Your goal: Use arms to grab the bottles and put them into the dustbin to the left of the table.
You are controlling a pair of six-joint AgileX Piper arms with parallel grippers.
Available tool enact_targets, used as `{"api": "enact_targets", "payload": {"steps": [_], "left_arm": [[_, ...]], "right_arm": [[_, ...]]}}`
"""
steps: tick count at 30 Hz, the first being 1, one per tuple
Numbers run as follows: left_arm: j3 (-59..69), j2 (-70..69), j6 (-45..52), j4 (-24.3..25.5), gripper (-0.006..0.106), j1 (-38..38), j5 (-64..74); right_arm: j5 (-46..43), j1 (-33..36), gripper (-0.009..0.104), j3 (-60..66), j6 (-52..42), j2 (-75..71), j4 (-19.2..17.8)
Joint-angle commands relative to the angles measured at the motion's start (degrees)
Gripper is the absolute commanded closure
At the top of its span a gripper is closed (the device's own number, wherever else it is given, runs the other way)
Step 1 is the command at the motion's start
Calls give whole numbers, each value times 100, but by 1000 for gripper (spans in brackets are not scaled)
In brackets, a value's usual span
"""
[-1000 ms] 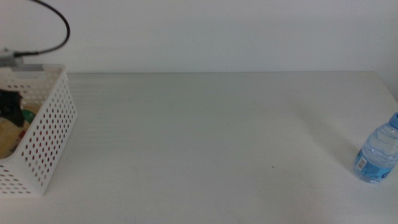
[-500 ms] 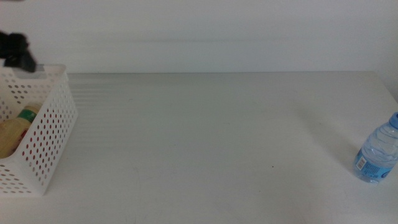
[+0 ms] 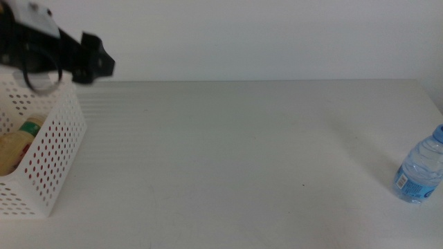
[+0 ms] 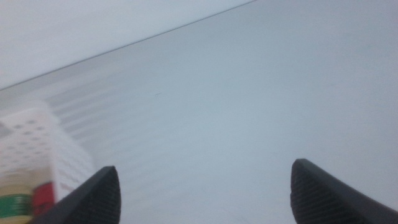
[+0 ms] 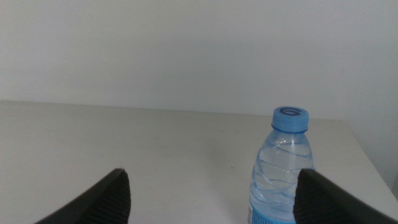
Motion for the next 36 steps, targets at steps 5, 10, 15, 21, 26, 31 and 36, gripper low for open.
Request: {"api": "enact_targets", "payload": {"steps": [5, 10, 15, 21, 26, 31, 36], "left_arm": [[1009, -1036, -163, -333, 10, -579, -735], [1608, -1378, -233, -673, 10, -717, -795], [1682, -1486, -245, -859, 10, -717, -627], [1721, -1736, -253, -952, 10, -717, -490], [2427, -2477, -296, -939, 10, -717, -1041], [3113, -3076, -583, -684, 10, -717, -1370], [3668, -3584, -1171, -288, 10, -717, -1364]], "right_arm": [[-444, -20, 26, -158, -30, -155, -35], [-444, -20, 26, -158, -30, -155, -35], [-444, -20, 26, -158, -30, -155, -35], [-444, -20, 26, -158, -30, -155, -35], [-444, -20, 26, -158, -30, -155, -35], [-444, -20, 26, -158, -30, -155, -35], [-444, -20, 26, -158, -30, -155, -35]]}}
